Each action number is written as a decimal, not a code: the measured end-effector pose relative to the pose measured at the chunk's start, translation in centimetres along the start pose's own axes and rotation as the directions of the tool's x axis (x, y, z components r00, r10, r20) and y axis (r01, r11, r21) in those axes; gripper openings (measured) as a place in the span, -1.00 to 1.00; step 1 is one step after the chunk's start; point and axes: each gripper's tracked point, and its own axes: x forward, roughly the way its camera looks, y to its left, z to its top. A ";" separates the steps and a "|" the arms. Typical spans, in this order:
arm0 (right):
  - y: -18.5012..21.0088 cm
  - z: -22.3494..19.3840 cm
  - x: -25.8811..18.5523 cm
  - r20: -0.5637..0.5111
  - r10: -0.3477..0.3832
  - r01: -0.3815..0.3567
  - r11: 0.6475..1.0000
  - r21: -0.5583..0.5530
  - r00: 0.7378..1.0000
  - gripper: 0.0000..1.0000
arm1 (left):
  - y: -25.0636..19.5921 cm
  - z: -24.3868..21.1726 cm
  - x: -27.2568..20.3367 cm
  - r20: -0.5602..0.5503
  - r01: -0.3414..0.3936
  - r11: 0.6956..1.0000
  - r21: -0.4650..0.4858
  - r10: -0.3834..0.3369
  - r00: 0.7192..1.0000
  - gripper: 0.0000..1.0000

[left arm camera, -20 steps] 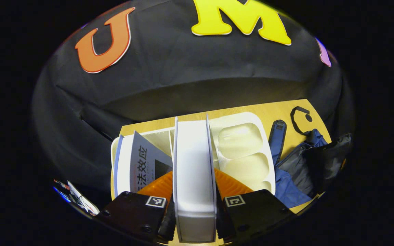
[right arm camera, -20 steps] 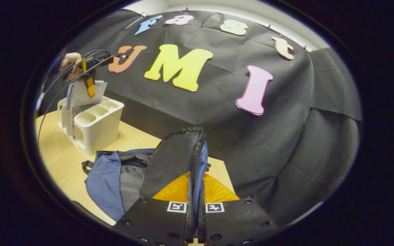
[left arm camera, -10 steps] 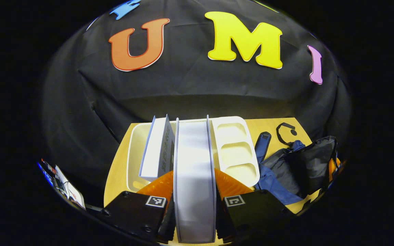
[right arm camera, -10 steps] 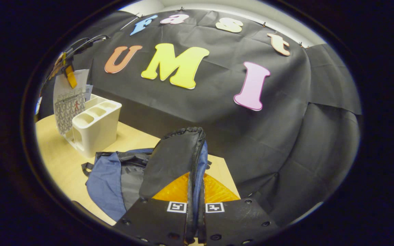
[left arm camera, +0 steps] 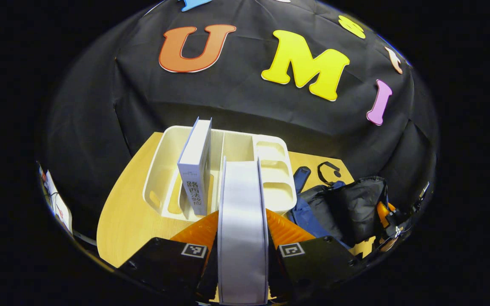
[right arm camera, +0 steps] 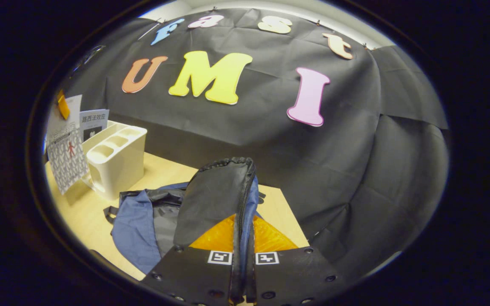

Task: Open the schoolbag, grab two books from the bookshelf and put them into the schoolbag.

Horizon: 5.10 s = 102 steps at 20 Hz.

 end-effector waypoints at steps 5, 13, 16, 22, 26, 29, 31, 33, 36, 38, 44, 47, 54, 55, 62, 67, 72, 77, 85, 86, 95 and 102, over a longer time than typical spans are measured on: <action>0.1 -1.2 0.4 -0.044 -0.005 0.007 0.999 0.044 0.999 -0.89 | -2.0 -2.6 -0.9 0.025 0.129 0.982 -0.138 -0.127 0.992 -0.05; 1.2 -0.8 0.2 -0.066 0.044 -0.039 0.996 0.075 0.997 -0.89 | -5.1 -6.2 1.2 0.067 0.205 0.929 -0.307 -0.194 0.979 -0.05; 0.6 0.8 -0.1 -0.042 0.037 -0.034 0.998 0.052 0.998 -0.89 | -7.2 -6.8 1.3 0.070 0.253 0.906 -0.340 -0.243 0.967 -0.05; 0.4 5.3 -0.8 0.041 0.066 -0.066 0.998 0.005 0.997 -0.90 | -8.9 -6.1 2.4 0.138 0.269 0.843 -0.467 -0.231 0.963 -0.05; 0.7 7.9 -1.3 0.085 0.083 -0.079 0.996 -0.039 0.993 -0.89 | -10.2 -5.9 4.1 0.154 0.242 0.827 -0.507 -0.190 0.970 -0.05; 1.2 9.3 -1.5 0.114 0.091 -0.084 0.994 -0.067 0.989 -0.89 | -12.8 -4.7 5.1 0.181 0.261 0.819 -0.511 -0.194 0.964 -0.05; 1.6 9.5 -1.6 0.120 0.109 -0.102 0.993 -0.066 0.987 -0.90 | -14.4 -4.0 6.4 0.204 0.272 0.810 -0.520 -0.192 0.960 -0.05; 1.6 9.9 -1.7 0.130 0.116 -0.108 0.992 -0.065 0.985 -0.90 | -16.3 -3.9 8.2 0.200 0.270 0.809 -0.521 -0.192 0.961 -0.05; 1.3 9.8 -1.4 0.129 0.111 -0.107 0.993 -0.039 0.985 -0.90 | -19.5 -4.3 10.8 0.168 0.272 0.801 -0.534 -0.215 0.962 -0.14; 1.2 9.5 -1.3 0.126 0.118 -0.117 0.993 -0.011 0.985 -0.90 | -21.6 -4.9 11.7 0.157 0.301 0.784 -0.543 -0.258 0.953 -0.05; -0.1 8.6 -0.7 0.092 0.099 -0.102 0.995 0.021 0.991 -0.89 | -26.4 -5.7 16.3 0.143 0.340 0.702 -0.626 -0.326 0.935 -0.05; -0.4 8.5 -1.0 0.096 0.090 -0.091 0.996 0.007 0.991 -0.90 | -27.7 -7.5 18.2 0.125 0.345 0.663 -0.664 -0.357 0.926 -0.05; 1.0 9.2 -2.0 0.137 0.120 -0.120 0.993 -0.002 0.983 -0.90 | -29.6 -8.9 20.7 0.193 0.371 0.786 -0.495 -0.317 0.929 -0.02; 1.3 9.6 -2.3 0.146 0.124 -0.124 0.992 -0.005 0.981 -0.90 | -30.1 -9.1 21.1 0.198 0.384 0.774 -0.504 -0.329 0.923 -0.03; 2.1 10.0 -3.2 0.170 0.142 -0.140 0.990 -0.024 0.975 -0.90 | -33.3 -12.1 23.9 0.223 0.448 0.652 -0.611 -0.401 0.889 -0.02; 3.0 9.5 -3.1 0.175 0.155 -0.154 0.988 -0.018 0.972 -0.90 | -33.5 -12.6 24.3 0.249 0.449 0.623 -0.641 -0.384 0.889 0.00; 2.6 8.4 -2.6 0.158 0.133 -0.138 0.990 0.022 0.978 -0.90 | -33.2 -14.9 24.2 0.094 0.373 0.668 -0.644 -0.414 0.905 0.41; 1.6 7.5 -2.8 0.146 0.098 -0.103 0.994 0.027 0.984 -0.89 | -32.7 -16.2 23.0 0.028 0.351 0.772 -0.530 -0.397 0.917 0.63; 1.3 6.2 -3.8 0.122 0.051 -0.054 0.998 0.025 0.991 -0.90 | -28.9 -17.4 19.5 -0.041 0.329 0.876 -0.352 -0.365 0.930 0.74; 1.3 6.1 -3.9 0.126 0.047 -0.050 0.998 0.025 0.991 -0.89 | -27.9 -17.5 19.0 -0.043 0.310 0.897 -0.314 -0.339 0.940 0.75; 2.6 5.6 -4.1 0.091 0.062 -0.064 0.998 0.010 0.994 -0.89 | -18.1 -18.2 13.0 -0.019 0.148 0.989 0.003 -0.148 0.989 0.74; 4.8 5.3 -3.7 0.078 0.068 -0.068 0.998 0.001 0.995 -0.89 | -9.7 -13.2 8.1 0.149 0.000 0.990 0.140 -0.021 0.989 0.73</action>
